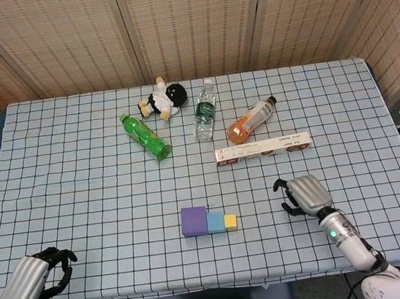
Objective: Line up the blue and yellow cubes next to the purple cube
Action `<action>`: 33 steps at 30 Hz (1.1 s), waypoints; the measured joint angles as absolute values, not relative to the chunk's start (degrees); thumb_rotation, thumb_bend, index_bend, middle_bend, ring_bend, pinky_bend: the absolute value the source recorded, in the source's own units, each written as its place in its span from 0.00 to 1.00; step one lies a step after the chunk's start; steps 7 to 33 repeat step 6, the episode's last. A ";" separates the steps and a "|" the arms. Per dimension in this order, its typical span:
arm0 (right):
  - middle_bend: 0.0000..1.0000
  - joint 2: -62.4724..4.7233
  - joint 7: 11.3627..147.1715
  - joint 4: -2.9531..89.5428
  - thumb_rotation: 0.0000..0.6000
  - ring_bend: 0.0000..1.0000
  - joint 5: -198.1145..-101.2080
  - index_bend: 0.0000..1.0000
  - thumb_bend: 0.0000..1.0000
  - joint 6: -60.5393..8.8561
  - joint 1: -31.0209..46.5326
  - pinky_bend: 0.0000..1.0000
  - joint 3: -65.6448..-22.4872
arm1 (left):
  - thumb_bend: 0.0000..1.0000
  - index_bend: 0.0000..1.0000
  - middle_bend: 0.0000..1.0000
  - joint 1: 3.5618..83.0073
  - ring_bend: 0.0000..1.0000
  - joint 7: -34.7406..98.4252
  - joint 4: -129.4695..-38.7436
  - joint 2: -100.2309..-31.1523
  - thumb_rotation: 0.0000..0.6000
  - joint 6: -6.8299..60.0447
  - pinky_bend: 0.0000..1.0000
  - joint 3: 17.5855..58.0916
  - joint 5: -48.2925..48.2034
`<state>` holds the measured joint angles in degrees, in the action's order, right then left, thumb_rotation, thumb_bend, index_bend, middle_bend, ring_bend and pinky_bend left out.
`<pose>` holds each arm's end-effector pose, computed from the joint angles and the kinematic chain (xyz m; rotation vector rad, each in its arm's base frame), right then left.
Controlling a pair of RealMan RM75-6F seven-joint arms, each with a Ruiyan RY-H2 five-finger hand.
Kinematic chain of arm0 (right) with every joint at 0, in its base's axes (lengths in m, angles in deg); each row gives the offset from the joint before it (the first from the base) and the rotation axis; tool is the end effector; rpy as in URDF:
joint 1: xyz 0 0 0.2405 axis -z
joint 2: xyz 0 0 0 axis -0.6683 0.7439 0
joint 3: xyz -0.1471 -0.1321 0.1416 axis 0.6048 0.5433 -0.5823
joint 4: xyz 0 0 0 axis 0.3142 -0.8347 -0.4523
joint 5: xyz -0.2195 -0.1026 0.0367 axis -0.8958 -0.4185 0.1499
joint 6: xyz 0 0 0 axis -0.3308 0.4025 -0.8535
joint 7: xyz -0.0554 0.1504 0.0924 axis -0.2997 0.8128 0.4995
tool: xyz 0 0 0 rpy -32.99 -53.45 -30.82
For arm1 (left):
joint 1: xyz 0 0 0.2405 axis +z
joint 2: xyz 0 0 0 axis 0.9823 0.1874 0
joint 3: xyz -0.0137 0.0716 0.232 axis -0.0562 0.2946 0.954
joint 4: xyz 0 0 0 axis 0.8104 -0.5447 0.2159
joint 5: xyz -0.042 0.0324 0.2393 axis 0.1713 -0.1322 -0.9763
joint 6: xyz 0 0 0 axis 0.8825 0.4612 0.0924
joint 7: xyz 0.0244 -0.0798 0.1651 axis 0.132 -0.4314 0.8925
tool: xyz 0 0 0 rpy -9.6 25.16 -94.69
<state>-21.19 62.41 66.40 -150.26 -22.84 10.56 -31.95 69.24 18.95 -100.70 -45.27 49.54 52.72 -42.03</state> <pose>-0.2258 -0.3036 -0.0094 1.7051 -1.0965 0.7794 -0.2772 0.2001 0.0910 -1.7289 -0.9654 -1.1141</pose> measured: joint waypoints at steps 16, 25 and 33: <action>0.32 -25.27 61.82 55.94 1.00 0.16 -158.41 0.28 0.11 -2.60 20.91 0.43 -30.46 | 0.49 0.48 0.61 69.29 0.46 20.45 -101.05 -45.34 1.00 49.39 0.66 52.75 -42.20; 0.32 -25.27 61.82 55.94 1.00 0.16 -158.41 0.28 0.11 -2.60 20.91 0.43 -30.46 | 0.49 0.48 0.61 69.29 0.46 20.45 -101.05 -45.34 1.00 49.39 0.66 52.75 -42.20; 0.32 -25.27 61.82 55.94 1.00 0.16 -158.41 0.28 0.11 -2.60 20.91 0.43 -30.46 | 0.49 0.48 0.61 69.29 0.46 20.45 -101.05 -45.34 1.00 49.39 0.66 52.75 -42.20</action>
